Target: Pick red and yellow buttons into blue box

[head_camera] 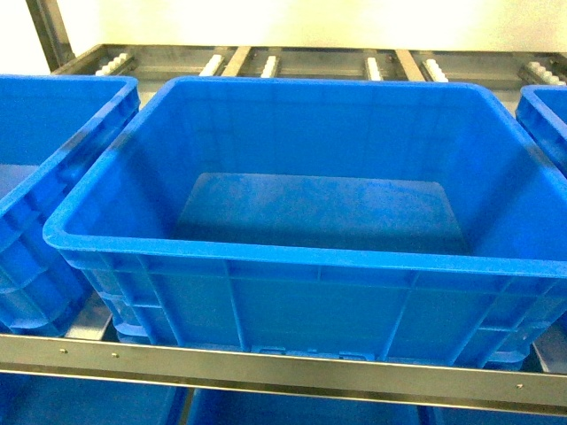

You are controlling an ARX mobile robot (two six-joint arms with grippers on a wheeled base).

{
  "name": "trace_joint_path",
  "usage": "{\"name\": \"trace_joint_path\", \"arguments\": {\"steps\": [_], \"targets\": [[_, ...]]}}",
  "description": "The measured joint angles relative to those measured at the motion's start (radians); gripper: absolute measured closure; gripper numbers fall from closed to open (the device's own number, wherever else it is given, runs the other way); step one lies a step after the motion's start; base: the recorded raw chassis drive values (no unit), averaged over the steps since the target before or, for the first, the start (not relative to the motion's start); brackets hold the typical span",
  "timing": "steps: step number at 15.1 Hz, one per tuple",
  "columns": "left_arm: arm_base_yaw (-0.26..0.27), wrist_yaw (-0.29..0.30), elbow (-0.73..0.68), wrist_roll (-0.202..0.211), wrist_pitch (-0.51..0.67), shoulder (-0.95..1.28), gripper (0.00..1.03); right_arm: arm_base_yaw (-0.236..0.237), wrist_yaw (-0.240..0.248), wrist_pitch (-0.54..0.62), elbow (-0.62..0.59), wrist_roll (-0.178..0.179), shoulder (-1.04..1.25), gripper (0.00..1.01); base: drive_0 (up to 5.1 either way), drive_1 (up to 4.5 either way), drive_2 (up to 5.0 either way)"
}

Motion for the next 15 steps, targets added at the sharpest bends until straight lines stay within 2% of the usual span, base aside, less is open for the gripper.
{"name": "trace_joint_path", "arguments": {"steps": [1,2,3,4,5,6,7,9,10,11,12,13,14,15], "targets": [[0.0,0.0,0.0,0.0,0.0,0.0,0.05,0.0,0.0,0.0,0.0,0.0,0.0,0.03,0.0,0.0,0.0],[0.0,0.0,0.0,0.0,0.0,0.0,0.05,-0.004,-0.028,0.064,-0.013,0.03,0.009,0.06,0.0,0.0,0.0],[-0.024,-0.073,-0.018,-0.026,0.066,-0.008,0.08,-0.003,-0.103,0.196,-0.062,0.137,0.003,0.18,0.0,0.0,0.0],[-0.095,-0.36,-0.093,-0.116,0.206,-0.057,0.2,0.031,-0.106,0.209,-0.113,0.257,-0.044,0.31,0.0,0.0,0.0],[-0.094,-0.547,-0.167,-0.209,0.255,-0.105,0.33,0.055,-0.096,0.197,-0.142,0.332,-0.082,0.42,0.0,0.0,0.0],[-0.048,-0.689,-0.212,-0.264,0.268,-0.135,0.46,0.076,-0.07,0.179,-0.164,0.374,-0.127,0.55,0.0,0.0,0.0],[-0.029,-0.701,-0.241,-0.29,0.272,-0.157,0.56,0.095,-0.048,0.158,-0.183,0.396,-0.171,0.68,0.0,0.0,0.0],[-0.006,-0.659,-0.304,-0.303,0.274,-0.208,0.8,0.128,-0.018,0.112,-0.218,0.411,-0.25,0.92,0.0,0.0,0.0],[0.025,-0.634,-0.328,-0.313,0.272,-0.239,0.95,0.14,0.001,0.085,-0.233,0.417,-0.291,0.99,0.0,0.0,0.0],[0.057,-0.586,-0.338,-0.315,0.27,-0.253,1.0,0.15,0.008,0.066,-0.241,0.417,-0.315,0.99,0.0,0.0,0.0],[0.106,-0.551,-0.353,-0.315,0.268,-0.275,1.01,0.173,0.04,0.044,-0.249,0.417,-0.344,0.99,0.0,0.0,0.0],[0.121,-0.554,-0.374,-0.319,0.261,-0.303,1.01,0.246,0.094,0.011,-0.26,0.418,-0.394,0.99,0.0,0.0,0.0],[0.111,-0.542,-0.393,-0.319,0.251,-0.33,1.01,0.254,0.098,0.061,-0.289,0.418,-0.406,0.99,0.0,0.0,0.0],[0.112,-0.542,-0.398,-0.319,0.249,-0.336,1.01,0.254,0.105,0.044,-0.293,0.418,-0.412,0.99,0.0,0.0,0.0]]}}
